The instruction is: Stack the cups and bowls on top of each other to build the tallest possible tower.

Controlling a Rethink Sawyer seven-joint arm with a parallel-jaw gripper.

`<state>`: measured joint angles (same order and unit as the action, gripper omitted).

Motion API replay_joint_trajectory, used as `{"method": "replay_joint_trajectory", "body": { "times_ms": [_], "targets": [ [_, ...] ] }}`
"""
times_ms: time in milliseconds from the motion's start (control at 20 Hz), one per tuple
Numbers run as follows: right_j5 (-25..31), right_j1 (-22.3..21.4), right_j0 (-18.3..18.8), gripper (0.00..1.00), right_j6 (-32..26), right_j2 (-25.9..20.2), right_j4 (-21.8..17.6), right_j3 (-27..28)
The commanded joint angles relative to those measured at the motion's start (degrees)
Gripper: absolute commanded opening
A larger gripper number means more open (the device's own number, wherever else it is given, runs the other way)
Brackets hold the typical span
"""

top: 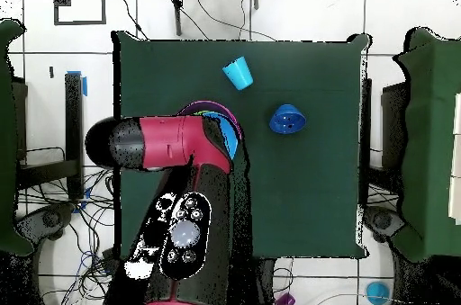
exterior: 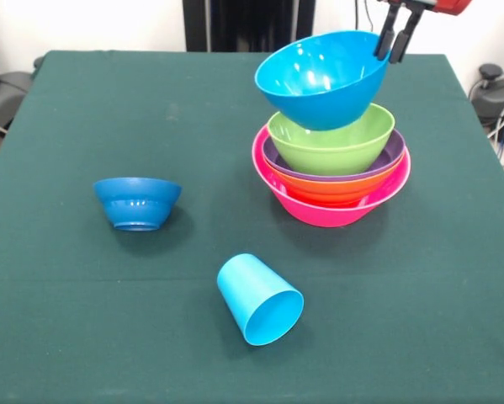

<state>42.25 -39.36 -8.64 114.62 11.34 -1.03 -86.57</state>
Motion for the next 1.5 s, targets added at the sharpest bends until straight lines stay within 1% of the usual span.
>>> {"method": "replay_joint_trajectory", "body": {
  "times_ms": [50, 250, 500, 550, 700, 1000, 1100, 1350, 1500],
  "targets": [
    [0.9, 3.6, -2.2, 0.0, 10.7, -2.2, 0.8, 0.7],
    [-0.5, 4.5, -2.8, 0.0, 11.6, -2.1, 1.1, 0.3],
    [-0.4, 5.2, -2.6, 0.0, 10.2, -2.1, 0.7, 1.8],
    [-1.1, 5.1, -2.3, 1.0, 9.7, -2.4, 0.9, 1.4],
    [-0.9, 5.2, -2.1, 1.0, 9.5, -2.5, 1.2, 1.2],
    [-1.1, 5.5, -4.0, 1.0, 12.4, 0.0, 1.0, 1.2],
    [-1.6, 5.4, -4.1, 1.0, 12.3, 0.0, 1.2, 0.8],
    [-0.4, 4.4, -5.1, 1.0, 12.3, 0.7, 2.0, 0.3],
    [0.4, 3.0, -4.5, 1.0, 11.0, 0.5, 2.4, -0.2]
  ]
}}
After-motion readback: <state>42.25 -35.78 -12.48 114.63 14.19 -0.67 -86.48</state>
